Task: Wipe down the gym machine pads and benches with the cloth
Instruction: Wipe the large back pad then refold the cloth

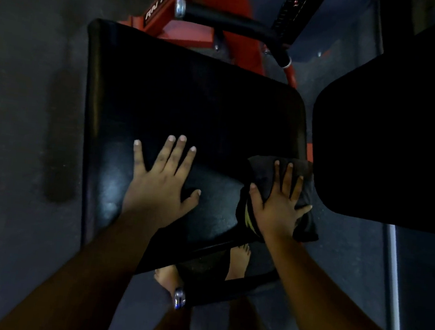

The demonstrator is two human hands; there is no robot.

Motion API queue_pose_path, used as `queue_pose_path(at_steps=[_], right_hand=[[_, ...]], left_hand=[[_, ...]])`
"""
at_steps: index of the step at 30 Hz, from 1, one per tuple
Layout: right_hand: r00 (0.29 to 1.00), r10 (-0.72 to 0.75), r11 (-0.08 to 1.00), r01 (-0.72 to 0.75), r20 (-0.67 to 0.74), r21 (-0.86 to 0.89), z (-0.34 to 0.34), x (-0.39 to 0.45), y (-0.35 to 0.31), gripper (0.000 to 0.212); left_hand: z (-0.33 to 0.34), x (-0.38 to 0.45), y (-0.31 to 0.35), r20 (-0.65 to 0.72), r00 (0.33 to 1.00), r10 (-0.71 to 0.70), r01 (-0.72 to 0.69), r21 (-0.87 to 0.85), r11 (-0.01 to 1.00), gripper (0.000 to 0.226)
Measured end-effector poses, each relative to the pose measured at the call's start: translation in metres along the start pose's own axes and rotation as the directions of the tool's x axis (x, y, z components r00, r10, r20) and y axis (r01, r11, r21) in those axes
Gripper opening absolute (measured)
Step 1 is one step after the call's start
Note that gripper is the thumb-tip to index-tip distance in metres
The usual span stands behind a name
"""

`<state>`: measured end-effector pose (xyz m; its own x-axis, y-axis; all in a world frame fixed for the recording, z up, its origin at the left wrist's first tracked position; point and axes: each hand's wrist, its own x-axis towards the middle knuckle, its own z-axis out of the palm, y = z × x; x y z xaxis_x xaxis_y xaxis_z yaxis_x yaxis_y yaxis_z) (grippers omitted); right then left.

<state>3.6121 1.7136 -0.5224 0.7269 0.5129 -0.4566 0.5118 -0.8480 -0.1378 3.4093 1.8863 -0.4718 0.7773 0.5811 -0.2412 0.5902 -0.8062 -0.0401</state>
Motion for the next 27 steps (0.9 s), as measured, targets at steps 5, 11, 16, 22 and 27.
queue_pose_path(at_steps=[5,11,16,22,27], right_hand=[[0.998,0.055,0.992,-0.051,-0.033,0.114,-0.029,0.076,-0.038,0.079],[0.946,-0.325,0.945,0.324,-0.015,-0.056,-0.016,0.017,-0.035,0.083],[0.967,-0.253,0.965,0.252,-0.006,-0.070,-0.025,0.047,-0.003,0.090],[0.998,-0.025,0.997,0.029,-0.062,0.065,-0.043,0.108,-0.097,0.086],[0.916,-0.400,0.913,0.402,0.034,-0.072,-0.025,0.045,-0.034,0.093]], left_hand=[[-0.006,0.000,0.001,-0.016,1.000,0.002,-0.002,-0.039,0.999,0.091],[-0.012,0.001,0.001,0.003,1.000,0.000,0.000,-0.041,0.999,0.089],[-0.007,0.003,0.000,-0.016,1.000,0.004,-0.006,-0.077,0.997,0.089],[-0.008,0.004,-0.001,-0.006,1.000,0.019,-0.020,-0.052,0.998,0.088],[-0.007,0.003,-0.001,0.021,1.000,0.009,-0.007,-0.073,0.997,0.089]])
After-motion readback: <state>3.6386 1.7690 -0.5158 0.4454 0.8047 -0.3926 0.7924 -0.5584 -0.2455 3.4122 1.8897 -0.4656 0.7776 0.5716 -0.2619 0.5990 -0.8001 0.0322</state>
